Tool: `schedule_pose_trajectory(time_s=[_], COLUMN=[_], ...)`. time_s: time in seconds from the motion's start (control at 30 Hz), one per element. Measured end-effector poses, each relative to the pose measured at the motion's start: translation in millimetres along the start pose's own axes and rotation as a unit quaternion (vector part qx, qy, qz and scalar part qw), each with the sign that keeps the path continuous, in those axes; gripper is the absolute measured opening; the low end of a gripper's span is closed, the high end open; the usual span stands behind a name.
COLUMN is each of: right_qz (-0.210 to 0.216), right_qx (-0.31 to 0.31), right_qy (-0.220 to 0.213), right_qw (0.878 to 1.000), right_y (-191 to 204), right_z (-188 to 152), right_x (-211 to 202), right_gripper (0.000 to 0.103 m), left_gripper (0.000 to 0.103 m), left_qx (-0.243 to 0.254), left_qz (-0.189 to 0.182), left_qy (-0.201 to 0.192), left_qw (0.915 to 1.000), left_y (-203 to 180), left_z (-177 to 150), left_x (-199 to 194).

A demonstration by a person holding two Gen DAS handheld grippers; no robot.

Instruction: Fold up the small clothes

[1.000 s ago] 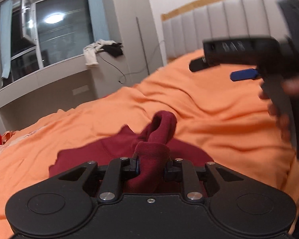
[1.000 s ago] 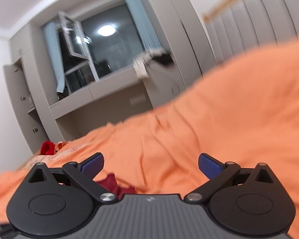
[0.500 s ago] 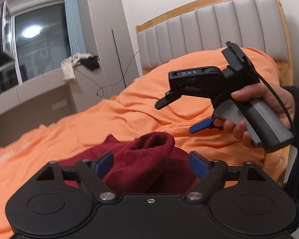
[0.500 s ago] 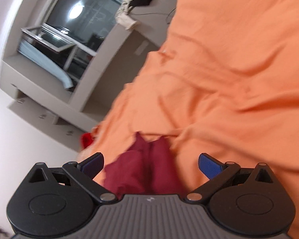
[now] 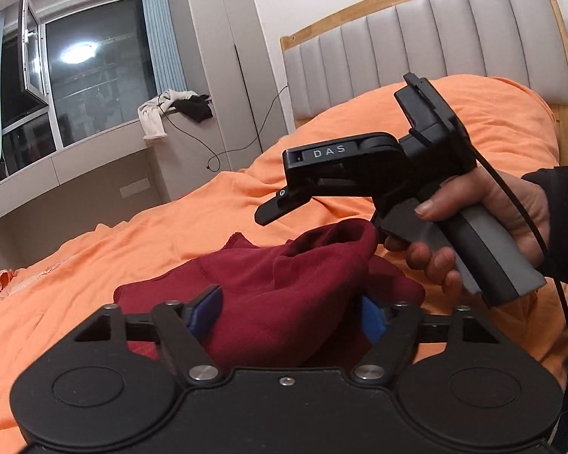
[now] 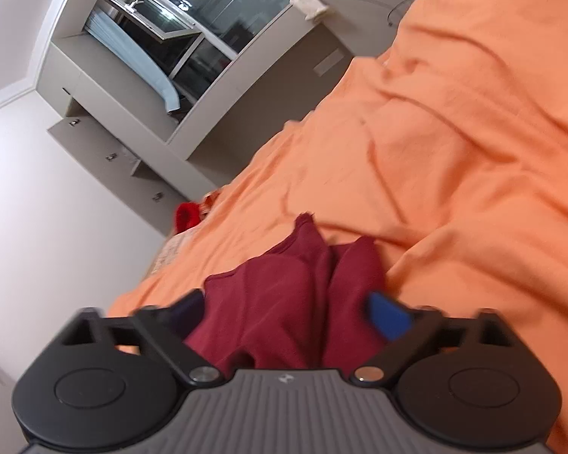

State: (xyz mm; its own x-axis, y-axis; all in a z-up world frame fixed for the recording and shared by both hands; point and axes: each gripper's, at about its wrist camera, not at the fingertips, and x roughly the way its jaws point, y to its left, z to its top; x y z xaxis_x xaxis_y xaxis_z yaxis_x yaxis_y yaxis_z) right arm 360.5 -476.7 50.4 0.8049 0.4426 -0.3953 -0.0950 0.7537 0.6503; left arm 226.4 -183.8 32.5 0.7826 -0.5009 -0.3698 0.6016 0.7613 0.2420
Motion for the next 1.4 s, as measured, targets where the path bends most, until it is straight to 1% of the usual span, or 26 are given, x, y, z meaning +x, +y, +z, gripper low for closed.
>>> schedule_pose_trajectory(time_s=[0.03, 0.07, 0.1, 0.13, 0.17, 0.23, 0.3, 0.37, 0.4, 0.43, 0.5, 0.57, 0.63, 0.73, 0.8, 0.87, 0.9, 0.93, 1.0, 1.13, 1.23, 1.3, 1.4], right_qz=[-0.015, -0.023, -0.026, -0.024, -0.02, -0.019, -0.023, -0.036, -0.044, -0.049, -0.049, -0.036, -0.024, -0.028, -0.033, -0.035, -0.036, -0.035, -0.033, -0.041, -0.051, -0.058, -0.076], right_qx=[-0.016, -0.026, -0.035, -0.04, -0.045, -0.055, -0.063, -0.075, -0.081, -0.09, -0.109, -0.117, -0.111, -0.1, -0.088, -0.08, -0.084, -0.09, -0.104, -0.128, -0.148, -0.15, -0.158], right_qy=[-0.001, 0.0, 0.002, 0.003, 0.004, 0.003, 0.0, -0.01, -0.021, -0.033, -0.046, -0.038, -0.018, 0.005, 0.012, 0.011, 0.01, 0.006, -0.001, -0.03, -0.063, -0.082, -0.093], right_qw=[1.0, 0.999, 0.999, 0.999, 0.999, 0.998, 0.998, 0.997, 0.995, 0.994, 0.992, 0.992, 0.993, 0.995, 0.995, 0.996, 0.996, 0.995, 0.994, 0.99, 0.986, 0.983, 0.98], right_y=[3, 5, 7, 9, 10, 14, 16, 18, 20, 21, 25, 28, 27, 25, 20, 17, 18, 19, 23, 33, 40, 41, 40], right_z=[-2, -5, -6, -8, -9, -11, -10, -9, -9, -9, -8, -7, -9, -12, -13, -13, -13, -13, -14, -16, -14, -12, -11], right_x=[1, 0, -2, -3, -5, -9, -12, -17, -20, -24, -30, -30, -24, -14, -10, -11, -11, -13, -16, -25, -35, -43, -49], right_gripper=[0.064, 0.058, 0.049, 0.043, 0.041, 0.033, 0.033, 0.034, 0.036, 0.043, 0.05, 0.05, 0.05, 0.049, 0.046, 0.028, 0.025, 0.016, 0.008, 0.006, 0.005, 0.005, 0.005], left_gripper=[0.066, 0.064, 0.058, 0.053, 0.05, 0.042, 0.039, 0.038, 0.038, 0.037, 0.037, 0.037, 0.037, 0.038, 0.038, 0.038, 0.038, 0.038, 0.037, 0.036, 0.033, 0.032, 0.032], left_qx=[-0.002, -0.004, -0.005, -0.005, -0.002, 0.0, -0.006, -0.007, -0.006, -0.004, 0.001, 0.005, 0.007, 0.008, 0.009, 0.009, 0.009, 0.008, 0.008, 0.003, 0.0, 0.002, 0.005], left_qz=[0.002, 0.004, 0.005, 0.006, 0.009, 0.011, 0.01, 0.01, 0.01, 0.011, 0.012, 0.012, 0.011, 0.01, 0.009, 0.007, 0.007, 0.006, 0.006, 0.009, 0.006, 0.001, -0.01], left_qy=[-0.002, -0.004, -0.006, -0.008, -0.01, -0.013, -0.015, -0.016, -0.016, -0.017, -0.017, -0.017, -0.017, -0.016, -0.015, -0.014, -0.014, -0.014, -0.015, -0.02, -0.023, -0.027, -0.024], left_qw=[1.0, 1.0, 1.0, 0.9999, 0.9999, 0.9999, 0.9998, 0.9998, 0.9998, 0.9998, 0.9998, 0.9998, 0.9998, 0.9998, 0.9998, 0.9998, 0.9998, 0.9999, 0.9998, 0.9998, 0.9997, 0.9996, 0.9996], left_y=[0, 0, -1, -4, -6, -7, -7, -8, -8, -7, -9, -10, -10, -11, -10, -10, -9, -9, -8, -10, -11, -14, -20], left_z=[-2, -6, -8, -11, -13, -15, -15, -15, -15, -17, -18, -20, -21, -21, -21, -20, -21, -20, -20, -18, -14, -11, -6], left_x=[-1, -3, -5, -8, -8, -9, -9, -9, -8, -8, -8, -8, -8, -7, -7, -6, -6, -6, -5, -4, -2, 0, 7])
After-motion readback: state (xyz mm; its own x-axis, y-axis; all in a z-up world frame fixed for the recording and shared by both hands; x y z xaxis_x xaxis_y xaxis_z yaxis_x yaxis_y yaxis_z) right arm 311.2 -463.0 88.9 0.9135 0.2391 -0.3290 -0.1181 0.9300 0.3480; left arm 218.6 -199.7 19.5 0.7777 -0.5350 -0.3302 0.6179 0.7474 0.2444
